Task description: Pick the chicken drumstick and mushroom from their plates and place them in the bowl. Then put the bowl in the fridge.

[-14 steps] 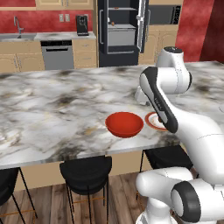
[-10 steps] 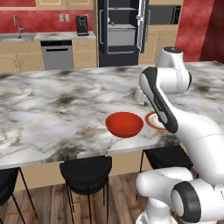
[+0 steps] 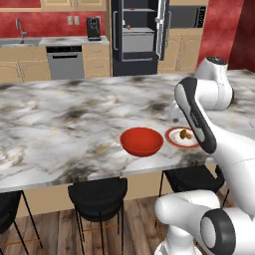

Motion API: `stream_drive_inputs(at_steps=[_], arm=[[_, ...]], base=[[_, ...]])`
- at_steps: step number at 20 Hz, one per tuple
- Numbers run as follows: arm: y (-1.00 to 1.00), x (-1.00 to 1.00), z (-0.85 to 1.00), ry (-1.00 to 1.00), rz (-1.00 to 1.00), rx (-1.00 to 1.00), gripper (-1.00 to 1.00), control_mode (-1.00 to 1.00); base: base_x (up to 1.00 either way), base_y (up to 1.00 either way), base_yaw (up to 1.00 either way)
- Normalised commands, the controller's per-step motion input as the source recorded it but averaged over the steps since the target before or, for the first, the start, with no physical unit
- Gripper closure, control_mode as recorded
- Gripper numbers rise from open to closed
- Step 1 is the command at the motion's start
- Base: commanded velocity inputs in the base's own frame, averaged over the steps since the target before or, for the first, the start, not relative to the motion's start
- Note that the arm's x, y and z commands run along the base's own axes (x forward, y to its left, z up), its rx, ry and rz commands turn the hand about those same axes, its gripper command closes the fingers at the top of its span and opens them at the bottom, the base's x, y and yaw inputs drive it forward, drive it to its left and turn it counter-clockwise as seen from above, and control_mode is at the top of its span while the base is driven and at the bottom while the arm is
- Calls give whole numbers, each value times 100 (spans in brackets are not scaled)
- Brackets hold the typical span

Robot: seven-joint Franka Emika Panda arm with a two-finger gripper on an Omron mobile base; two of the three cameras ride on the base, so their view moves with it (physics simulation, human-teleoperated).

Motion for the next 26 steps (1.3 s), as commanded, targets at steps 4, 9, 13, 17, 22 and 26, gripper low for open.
stream_drive_inputs(at_steps=[4,9,13,17,22,26], arm=[[-52,-9,-14,-1,15,0,-100,-100],[-53,-2,-22,2,5,0,-100,-100],[-50,7,-28,6,-2,0,-100,-100],[-52,22,-19,0,0,2,-100,-100],[-39,28,-28,6,-1,0,-100,-100],[-23,22,-36,1,-1,0,-100,-100]], base=[[0,0,0],[0,0,0],[0,0,0],[0,0,0],[0,0,0],[0,0,0]])
